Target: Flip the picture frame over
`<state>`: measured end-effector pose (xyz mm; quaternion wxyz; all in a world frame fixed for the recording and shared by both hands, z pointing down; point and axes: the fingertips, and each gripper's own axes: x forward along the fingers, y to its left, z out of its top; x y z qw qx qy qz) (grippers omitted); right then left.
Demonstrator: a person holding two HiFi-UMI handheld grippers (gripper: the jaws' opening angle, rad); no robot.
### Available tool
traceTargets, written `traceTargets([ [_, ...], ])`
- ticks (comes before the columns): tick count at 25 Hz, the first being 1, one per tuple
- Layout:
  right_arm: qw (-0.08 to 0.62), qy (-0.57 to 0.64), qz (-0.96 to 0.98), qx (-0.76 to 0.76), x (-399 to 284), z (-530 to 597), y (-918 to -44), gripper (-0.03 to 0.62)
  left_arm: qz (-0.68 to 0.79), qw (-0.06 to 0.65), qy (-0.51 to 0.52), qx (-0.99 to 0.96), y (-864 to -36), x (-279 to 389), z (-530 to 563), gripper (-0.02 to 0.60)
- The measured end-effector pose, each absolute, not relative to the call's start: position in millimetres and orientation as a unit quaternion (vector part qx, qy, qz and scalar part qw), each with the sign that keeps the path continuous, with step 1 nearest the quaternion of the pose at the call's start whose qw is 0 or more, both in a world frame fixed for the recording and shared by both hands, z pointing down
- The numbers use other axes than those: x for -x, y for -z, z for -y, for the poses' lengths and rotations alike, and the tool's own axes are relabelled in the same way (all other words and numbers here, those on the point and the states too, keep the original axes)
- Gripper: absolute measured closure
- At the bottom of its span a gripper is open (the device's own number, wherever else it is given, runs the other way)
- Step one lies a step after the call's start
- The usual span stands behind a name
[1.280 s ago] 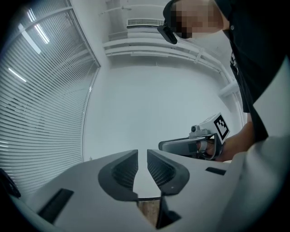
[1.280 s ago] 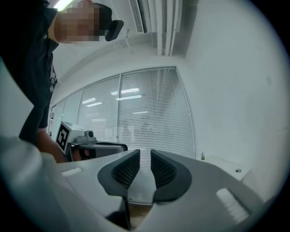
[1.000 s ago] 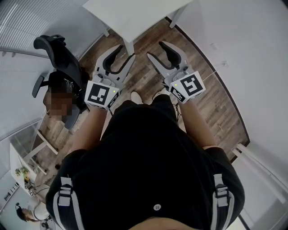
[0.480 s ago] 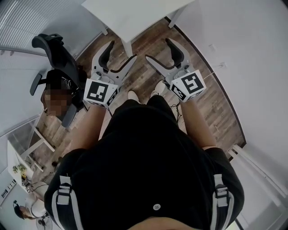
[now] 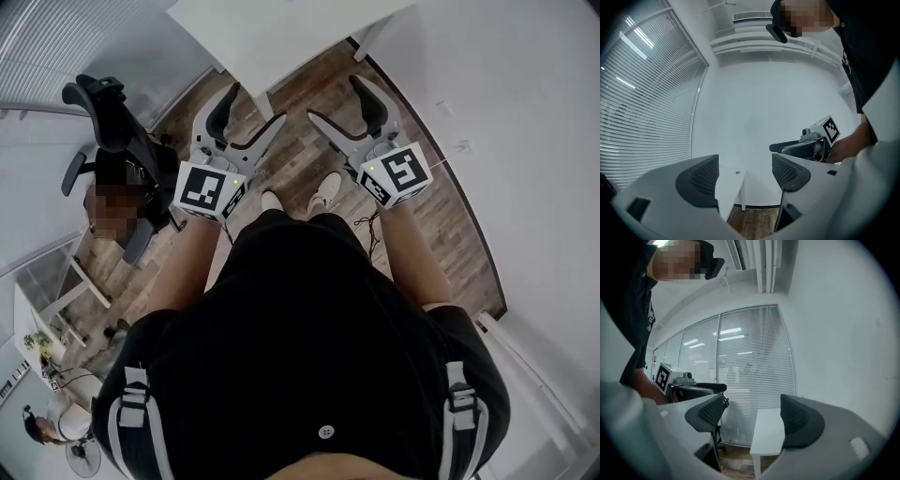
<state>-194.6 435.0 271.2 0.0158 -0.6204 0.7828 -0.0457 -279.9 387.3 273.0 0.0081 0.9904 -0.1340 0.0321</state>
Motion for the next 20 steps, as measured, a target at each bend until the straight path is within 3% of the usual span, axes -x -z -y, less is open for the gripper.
traceTargets([
  [20, 0.029, 0.042, -0.808, 0.588, 57, -413, -277, 0.207, 0.182, -0.006, -0.036, -0.983, -271, 145, -369, 0.242],
])
